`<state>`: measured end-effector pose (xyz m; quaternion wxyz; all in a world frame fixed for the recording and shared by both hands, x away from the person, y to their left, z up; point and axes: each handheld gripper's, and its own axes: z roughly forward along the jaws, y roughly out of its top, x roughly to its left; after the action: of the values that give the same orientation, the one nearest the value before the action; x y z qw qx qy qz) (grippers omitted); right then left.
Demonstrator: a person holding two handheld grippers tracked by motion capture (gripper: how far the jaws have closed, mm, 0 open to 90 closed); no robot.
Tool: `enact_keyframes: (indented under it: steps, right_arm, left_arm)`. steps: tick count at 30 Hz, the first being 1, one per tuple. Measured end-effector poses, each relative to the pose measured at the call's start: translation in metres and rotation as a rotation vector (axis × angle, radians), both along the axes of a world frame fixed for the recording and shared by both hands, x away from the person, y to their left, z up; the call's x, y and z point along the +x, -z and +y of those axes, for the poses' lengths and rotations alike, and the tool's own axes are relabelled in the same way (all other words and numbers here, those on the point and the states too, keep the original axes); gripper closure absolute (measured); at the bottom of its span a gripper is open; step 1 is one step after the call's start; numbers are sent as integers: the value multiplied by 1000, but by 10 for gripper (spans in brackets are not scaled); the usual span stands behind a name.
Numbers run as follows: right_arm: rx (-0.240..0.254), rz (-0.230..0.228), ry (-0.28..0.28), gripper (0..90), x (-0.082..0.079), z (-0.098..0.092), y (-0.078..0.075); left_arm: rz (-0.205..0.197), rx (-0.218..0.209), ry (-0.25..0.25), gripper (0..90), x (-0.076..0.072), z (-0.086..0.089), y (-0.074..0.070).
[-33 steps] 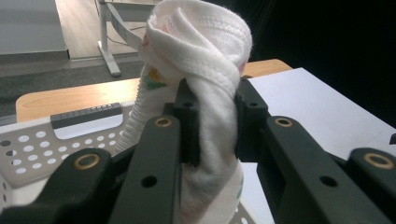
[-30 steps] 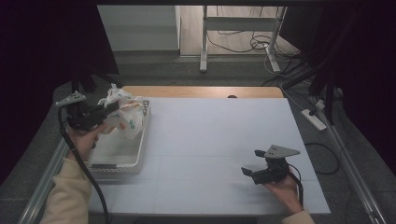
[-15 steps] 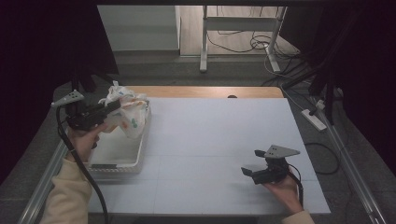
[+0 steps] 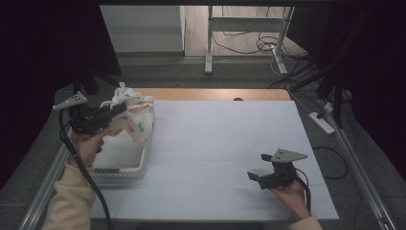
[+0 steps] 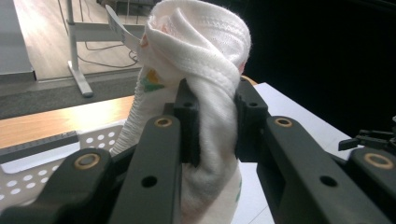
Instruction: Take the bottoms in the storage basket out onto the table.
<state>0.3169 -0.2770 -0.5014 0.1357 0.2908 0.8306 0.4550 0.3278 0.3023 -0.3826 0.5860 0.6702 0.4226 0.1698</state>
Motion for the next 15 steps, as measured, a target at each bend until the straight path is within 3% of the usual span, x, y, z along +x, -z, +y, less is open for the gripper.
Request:
enact_keyframes:
  steps: [15]
  right_arm:
    - [-3, 0, 0, 80, 0, 0, 0]
  left_arm:
    - [-17, -20, 50, 753, -3, -13, -5]
